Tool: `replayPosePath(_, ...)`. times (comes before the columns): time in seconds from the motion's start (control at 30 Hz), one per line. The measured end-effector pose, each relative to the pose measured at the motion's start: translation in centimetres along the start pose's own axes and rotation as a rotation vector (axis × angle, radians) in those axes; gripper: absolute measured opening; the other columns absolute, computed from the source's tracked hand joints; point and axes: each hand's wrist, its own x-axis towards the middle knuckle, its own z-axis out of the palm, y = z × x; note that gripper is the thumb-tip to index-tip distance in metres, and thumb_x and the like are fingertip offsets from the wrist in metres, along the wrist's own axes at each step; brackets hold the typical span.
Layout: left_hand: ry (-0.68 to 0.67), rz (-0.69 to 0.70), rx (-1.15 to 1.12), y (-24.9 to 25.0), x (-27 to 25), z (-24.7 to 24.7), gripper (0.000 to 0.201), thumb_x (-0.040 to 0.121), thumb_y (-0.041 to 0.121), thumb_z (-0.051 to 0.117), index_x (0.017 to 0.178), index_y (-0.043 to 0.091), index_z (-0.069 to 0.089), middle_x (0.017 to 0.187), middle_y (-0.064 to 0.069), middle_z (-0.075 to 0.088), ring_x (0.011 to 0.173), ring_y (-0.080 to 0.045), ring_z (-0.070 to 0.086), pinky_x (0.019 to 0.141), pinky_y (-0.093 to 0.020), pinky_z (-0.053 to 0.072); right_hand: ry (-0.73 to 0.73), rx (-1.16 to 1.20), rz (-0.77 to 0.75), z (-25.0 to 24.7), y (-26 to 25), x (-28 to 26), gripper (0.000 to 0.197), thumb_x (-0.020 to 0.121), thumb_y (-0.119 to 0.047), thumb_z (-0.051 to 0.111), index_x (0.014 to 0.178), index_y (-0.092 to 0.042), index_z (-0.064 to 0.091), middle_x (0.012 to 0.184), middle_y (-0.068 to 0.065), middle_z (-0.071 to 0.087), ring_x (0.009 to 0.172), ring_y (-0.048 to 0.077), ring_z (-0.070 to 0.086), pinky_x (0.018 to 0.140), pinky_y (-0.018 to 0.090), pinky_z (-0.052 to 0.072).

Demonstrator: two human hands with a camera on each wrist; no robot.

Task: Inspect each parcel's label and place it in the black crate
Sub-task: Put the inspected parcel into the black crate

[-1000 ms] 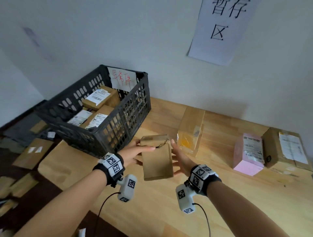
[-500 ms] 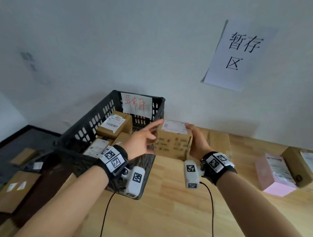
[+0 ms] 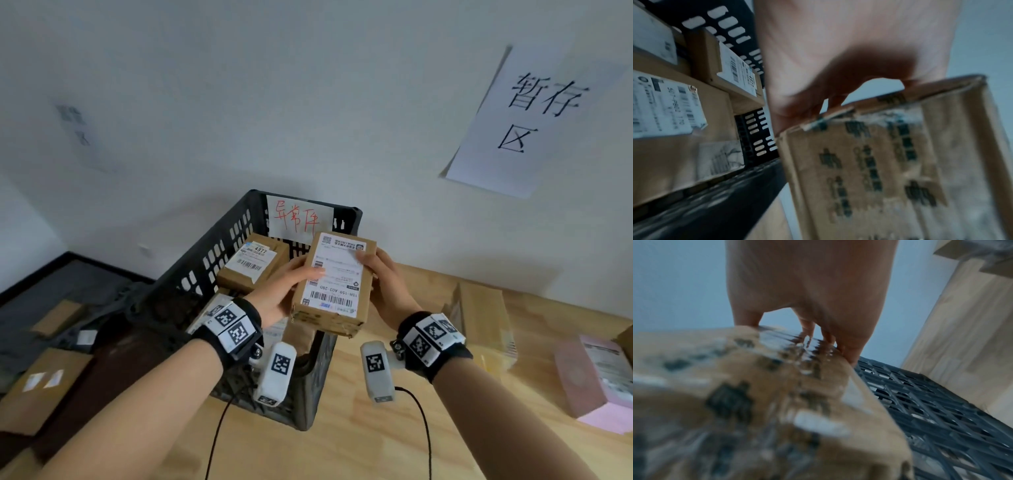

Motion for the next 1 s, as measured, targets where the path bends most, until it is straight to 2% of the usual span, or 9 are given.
replayPosePath(0.1, 0.005, 0.023, -0.070, 1.1, 0.0, -2.1, 0.042, 0.078, 0.026, 0.071, 0.118, 0.018, 0.061, 0.122, -0.015, 0.064, 0.113, -0.029, 0.062, 0.094, -0.046, 0.048, 0.018, -0.014, 0.010, 1.3, 0.0, 1.5, 0.027, 0.091, -0.030, 0.057, 0.109, -0.011, 0.061, 0.087, 0.003, 0.067, 0.083, 0.020, 0.064, 0.079, 0.034, 0.051)
replayPosePath(0.17, 0.055, 0.059, -0.185, 1.9, 0.4, -3.9, 0.061, 0.058, 0.035, 0.087, 0.112, 0.016, 0.067, 0.114, -0.015, 0.067, 0.107, -0.028, 0.064, 0.089, -0.045, 0.049, 0.101, 0.074, 0.015, 2.1, -0.1, 2.5, 0.025, 0.090, -0.030, 0.059, 0.103, -0.010, 0.063, 0.084, 0.003, 0.067, 0.081, 0.020, 0.064, 0.077, 0.034, 0.051)
replayPosePath(0.23, 0.143, 0.057, -0.294, 2.4, 1.3, -5.9, 0.099, 0.036, 0.039, 0.094, 0.124, 0.014, 0.057, 0.112, -0.017, 0.064, 0.105, -0.028, 0.064, 0.085, -0.045, 0.053, 0.218, 0.199, 0.020, 2.8, -0.2, 3.6, 0.022, 0.090, -0.031, 0.060, 0.097, -0.010, 0.062, 0.083, 0.003, 0.067, 0.080, 0.020, 0.064, 0.073, 0.034, 0.054)
replayPosePath(0.43, 0.025, -0.012, -0.131, 3.8, 4.7, -8.0, 0.118, 0.034, 0.048, 0.093, 0.136, 0.022, 0.040, 0.130, -0.017, 0.053, 0.117, -0.033, 0.056, 0.089, -0.049, 0.053, 0.335, 0.301, 0.019, 6.5, -0.4, 7.8, 0.012, 0.091, -0.023, 0.062, 0.099, -0.014, 0.060, 0.098, 0.005, 0.060, 0.082, 0.013, 0.060, 0.064, 0.022, 0.055)
replayPosePath(0.53, 0.022, -0.009, -0.235, 5.8, 6.8, -9.5, 0.081, 0.058, 0.033, 0.086, 0.129, 0.020, 0.049, 0.127, -0.012, 0.056, 0.123, -0.032, 0.051, 0.088, -0.047, 0.053, 0.323, 0.280, 0.081, 8.8, -0.4, 9.7, 0.017, 0.087, -0.030, 0.063, 0.101, -0.021, 0.060, 0.110, 0.009, 0.059, 0.104, 0.024, 0.059, 0.081, 0.037, 0.056)
replayPosePath(0.63, 0.100, -0.061, -0.273, 8.0, 9.4, -12.3, 0.040, 0.083, 0.018, 0.069, 0.120, 0.015, 0.053, 0.126, -0.005, 0.056, 0.120, -0.024, 0.052, 0.092, -0.033, 0.050, 0.279, 0.185, 0.158, 10.0, -0.1, 12.0, 0.048, 0.083, -0.036, 0.062, 0.129, -0.029, 0.050, 0.128, 0.008, 0.052, 0.109, 0.029, 0.057, 0.093, 0.045, 0.049)
replayPosePath(0.73, 0.094, -0.099, -0.193, 9.6, 11.7, -15.2, 0.025, 0.086, 0.022, 0.059, 0.110, 0.014, 0.056, 0.121, -0.014, 0.054, 0.110, -0.031, 0.056, 0.091, -0.047, 0.050, 0.295, 0.085, 0.158, 10.4, 0.1, 14.2, 0.081, 0.072, -0.038, 0.065, 0.145, -0.035, 0.029, 0.136, 0.006, 0.051, 0.108, 0.030, 0.059, 0.096, 0.049, 0.047)
replayPosePath(0.9, 0.079, -0.226, 0.090, 10.3, 16.2, -17.8, 0.024, 0.084, 0.035, 0.059, 0.099, 0.017, 0.052, 0.097, -0.011, 0.048, 0.088, -0.029, 0.056, 0.078, -0.042, 0.052, 0.317, -0.068, 0.192, 10.3, 0.2, 16.9, 0.054, 0.089, -0.029, 0.062, 0.138, -0.035, 0.040, 0.103, -0.002, 0.065, 0.098, 0.022, 0.063, 0.096, 0.050, 0.047)
replayPosePath(1.0, 0.095, -0.176, 0.185, 9.2, 19.1, -18.3, 0.014, 0.088, 0.033, 0.060, 0.093, 0.019, 0.058, 0.097, -0.007, 0.057, 0.108, -0.032, 0.055, 0.098, -0.048, 0.045, 0.253, -0.101, 0.305, 10.1, 1.3, 18.0, 0.028, 0.095, -0.032, 0.055, 0.122, -0.026, 0.058, 0.094, -0.001, 0.068, 0.086, 0.018, 0.065, 0.084, 0.044, 0.054)
